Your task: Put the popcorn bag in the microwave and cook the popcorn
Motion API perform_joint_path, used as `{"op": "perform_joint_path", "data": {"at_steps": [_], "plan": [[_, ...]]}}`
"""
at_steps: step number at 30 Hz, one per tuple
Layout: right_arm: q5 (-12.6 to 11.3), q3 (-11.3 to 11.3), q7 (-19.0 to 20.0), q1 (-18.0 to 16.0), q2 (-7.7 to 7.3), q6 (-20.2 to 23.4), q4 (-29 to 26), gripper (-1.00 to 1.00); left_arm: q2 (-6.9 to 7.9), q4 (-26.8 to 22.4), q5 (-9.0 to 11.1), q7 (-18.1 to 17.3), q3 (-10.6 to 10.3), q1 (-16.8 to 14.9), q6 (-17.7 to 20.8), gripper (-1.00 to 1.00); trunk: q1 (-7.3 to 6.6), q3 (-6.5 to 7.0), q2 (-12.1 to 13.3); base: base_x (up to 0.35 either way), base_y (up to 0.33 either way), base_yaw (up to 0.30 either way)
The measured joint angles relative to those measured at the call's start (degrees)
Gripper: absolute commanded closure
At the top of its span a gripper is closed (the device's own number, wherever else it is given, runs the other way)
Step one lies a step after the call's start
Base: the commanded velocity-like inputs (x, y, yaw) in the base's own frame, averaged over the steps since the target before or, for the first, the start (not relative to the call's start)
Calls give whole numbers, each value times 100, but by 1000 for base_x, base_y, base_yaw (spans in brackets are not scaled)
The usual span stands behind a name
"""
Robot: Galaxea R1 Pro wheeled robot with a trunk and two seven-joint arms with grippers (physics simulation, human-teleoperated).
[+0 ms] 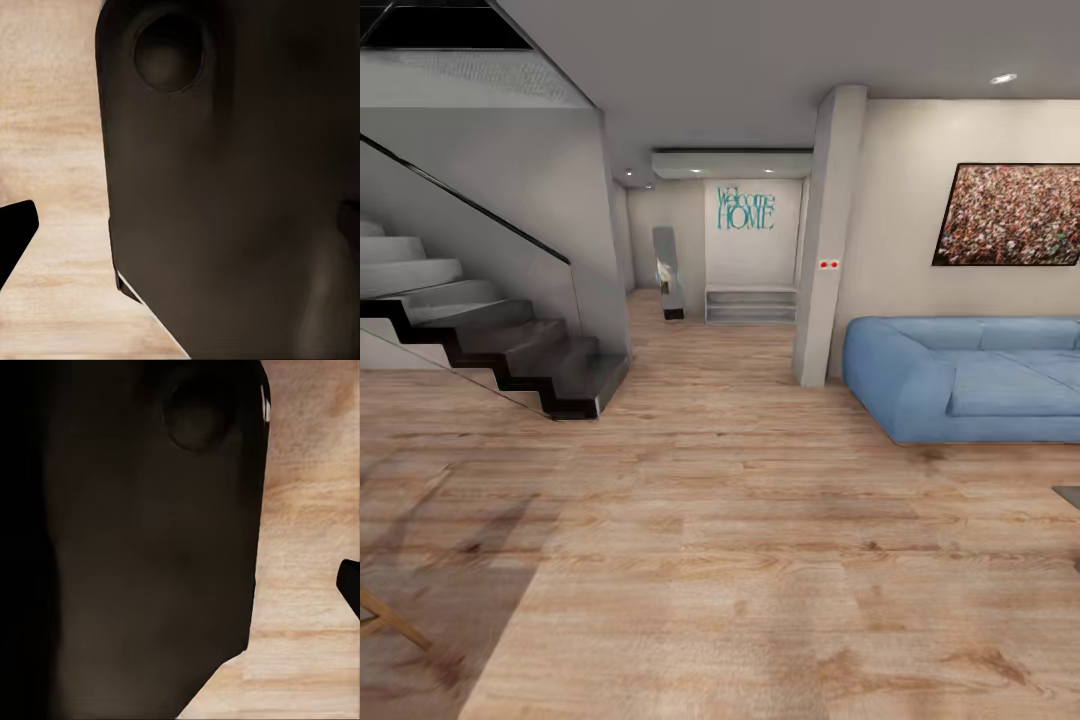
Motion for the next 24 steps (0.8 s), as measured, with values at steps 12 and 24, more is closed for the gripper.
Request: {"op": "perform_joint_path", "data": {"at_steps": [12, 24], "plan": [[-7, 15, -14, -138, -34, -39, -329, -100, -139, -116, 3, -40, 16, -1, -16, -100, 0, 2, 1, 0, 0, 0], [2, 21, -24, -166, -26, -10, -342, -100, -140, -118, 8, -40, 16, -1, -16, -100, 0, 2, 1, 0, 0, 0]]}}
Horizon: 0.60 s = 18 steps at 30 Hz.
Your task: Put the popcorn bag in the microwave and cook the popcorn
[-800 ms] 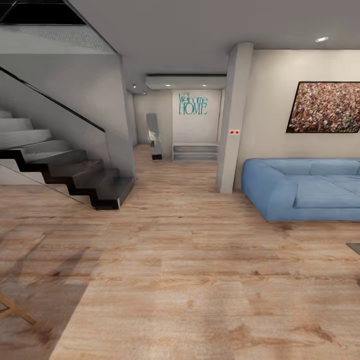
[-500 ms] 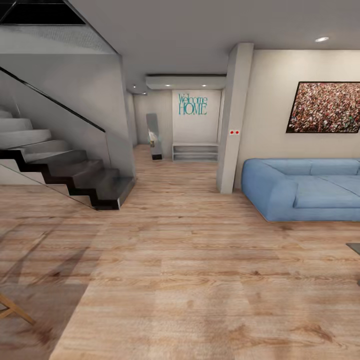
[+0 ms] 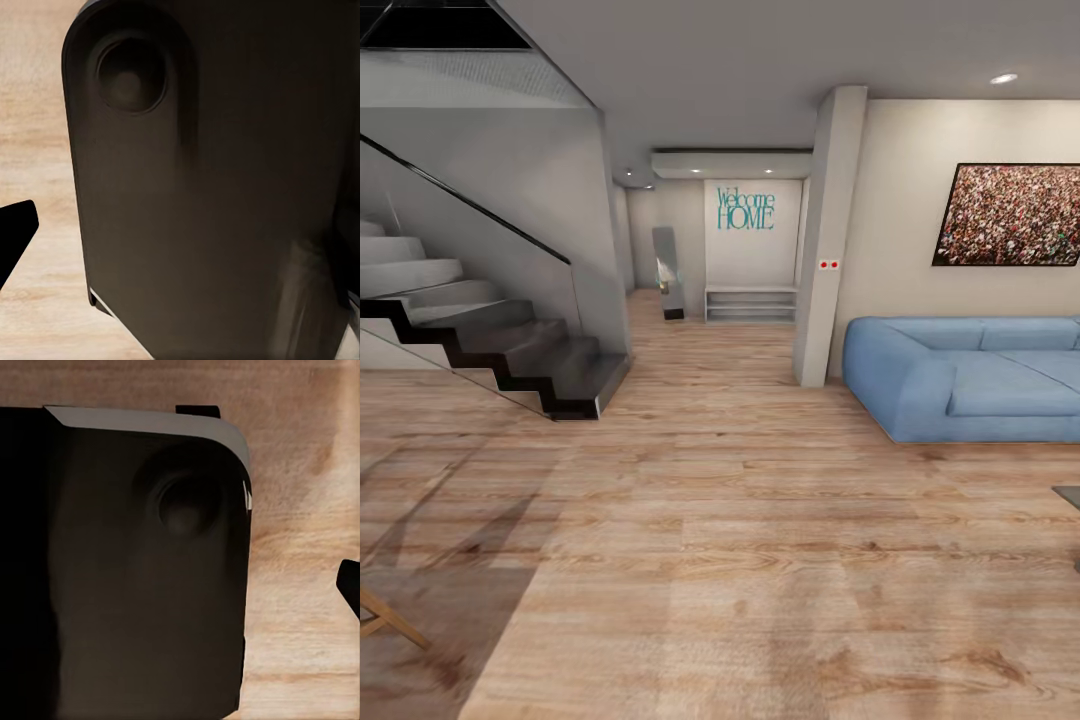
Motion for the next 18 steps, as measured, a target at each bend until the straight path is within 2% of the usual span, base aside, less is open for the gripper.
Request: {"op": "perform_joint_path", "data": {"at_steps": [5, 10, 18], "plan": [[-1, -3, 0, -25, -33, -19, -14, -100, 0, 0, 0, 0, 0, 1, 0, -100, 0, 0, 0, 0, 0, -16], [-42, -48, -4, -59, -98, -57, -81, -100, 0, -36, 2, 0, 0, -84, -12, -100, 0, 1, 0, 0, 0, -257], [-51, -69, -90, -59, -184, -140, -569, -100, 5, -458, -13, 43, -4, -311, -21, -100, 0, 1, 0, 0, 0, -298]]}}
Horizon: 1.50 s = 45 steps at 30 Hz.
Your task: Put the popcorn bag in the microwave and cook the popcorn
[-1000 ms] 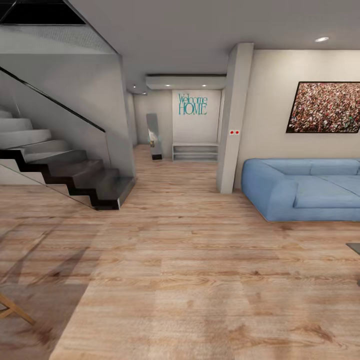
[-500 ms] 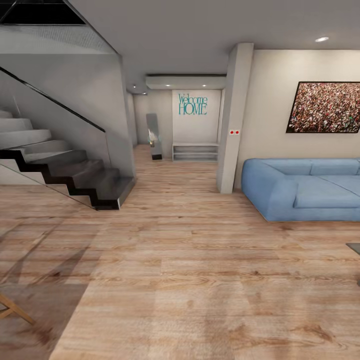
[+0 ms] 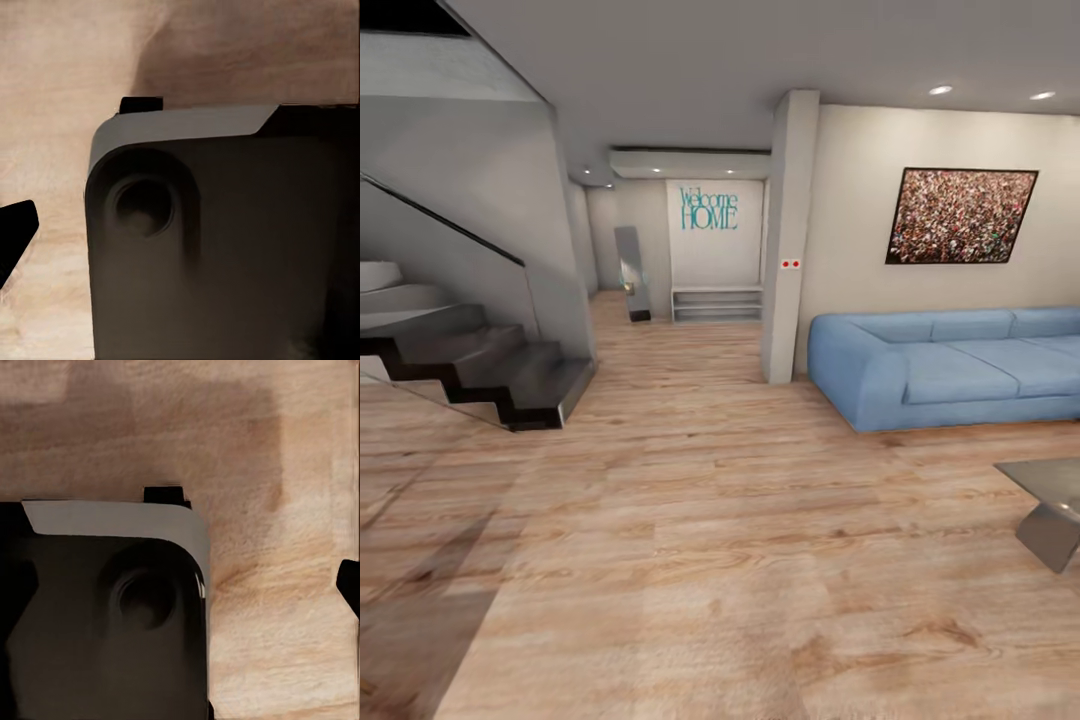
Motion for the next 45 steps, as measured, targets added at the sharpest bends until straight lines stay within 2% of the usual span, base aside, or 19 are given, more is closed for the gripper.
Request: {"op": "perform_joint_path", "data": {"at_steps": [3, 6, 10, 13, 15, 22, 31, 34, 36, 38, 41, 45], "plan": [[1, -1, -159, -6, -55, -114, -200, -100, 1, -128, 5, 4, -5, -241, -46, -100, 0, 0, 0, 0, 0, -300], [-4, -7, -204, -8, -160, -155, -457, -100, -9, -175, 18, 4, -1, -457, -259, -100, 0, 0, 0, 0, 0, -300], [-6, -2, -209, -9, -186, -200, -727, -100, -114, -219, 21, 5, -7, -655, -371, -100, 0, 0, 0, 0, 0, -300], [-6, -1, -209, -4, -210, -346, -763, -100, -118, -226, 29, 5, 29, -647, -796, -100, 0, -1, 0, 0, 0, -300], [-16, -2, -211, -2, -227, -394, -764, -100, -119, -222, 38, 5, 42, -639, -937, -100, 0, -1, 0, 0, 0, -300], [-68, -103, -221, 0, -217, -489, -742, -100, -110, -220, 45, 5, 52, -620, -1005, -100, 0, -1, 0, 0, 0, -300], [-71, -122, -218, -8, -198, -624, -796, -100, -104, -225, 74, 12, 101, -653, -1013, -100, 0, 0, 0, 0, 0, -300], [-67, -147, -210, -296, -181, -602, -1223, -100, -107, -239, 97, 19, 228, -795, -1012, -100, 0, 1, 0, 0, 0, -300], [-63, -156, -188, -676, -173, -587, -1613, -100, -99, -244, 96, 20, 260, -1095, -1039, -100, 0, 2, 0, 0, 0, -300], [-42, -143, -177, -896, -148, -563, -2248, -100, -106, -299, 102, 17, 274, -1362, -1055, -100, 0, 2, 0, 0, 0, -300], [-28, -129, -185, -971, -128, -549, -2976, -100, -114, -564, 102, -37, 272, -1586, -1060, -100, 0, 1, 0, 0, 0, -300], [-27, -119, -177, -987, -129, -563, -3270, -100, -205, -1214, 101, -56, 263, -1684, -1062, -100, 0, 0, 0, 0, 0, -300]]}}
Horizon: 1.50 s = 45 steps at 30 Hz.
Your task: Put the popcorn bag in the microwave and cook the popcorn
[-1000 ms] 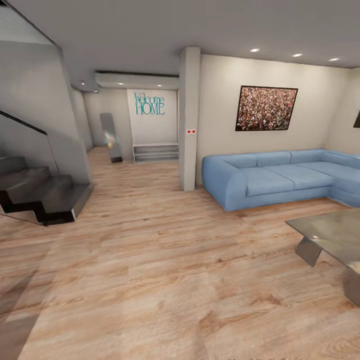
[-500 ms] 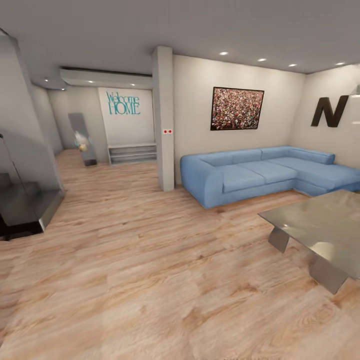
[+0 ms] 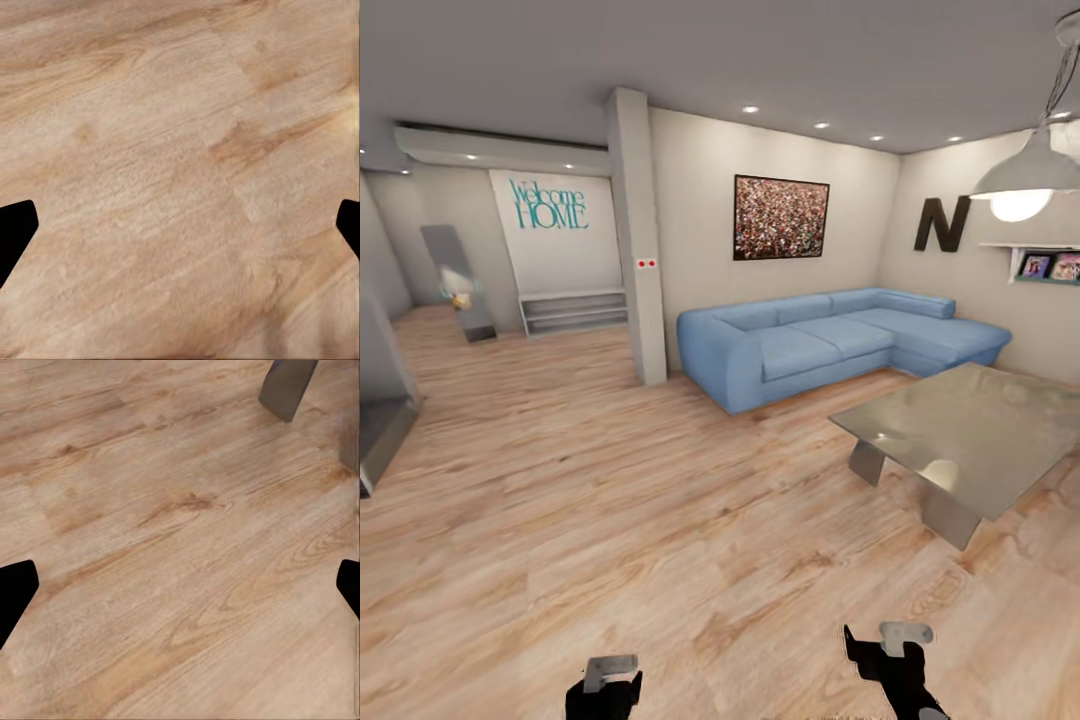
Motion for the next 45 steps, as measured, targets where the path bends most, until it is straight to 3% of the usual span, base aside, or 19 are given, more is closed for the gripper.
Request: {"op": "perform_joint_path", "data": {"at_steps": [4, 13, 35, 45], "plan": [[18, 16, -4, 17, -2, -42, -7, -100, -22, -219, 6, 34, 23, -152, 0, -100, 0, 0, 0, 0, 0, -300], [-23, -40, 5, 49, -19, -151, -9, -100, 4, -242, -70, 65, -15, -139, -37, -100, 0, 0, 0, 0, 0, -256], [-43, -5, 48, 55, -34, -74, -247, -100, -35, -238, -21, 13, -25, -137, -36, -100, 0, 0, 0, 0, 0, -204], [-6, -12, -209, 1, 18, -33, -365, -100, -67, -241, -16, 6, -27, -130, -36, -100, 0, -3, 0, 0, 0, -297]]}}
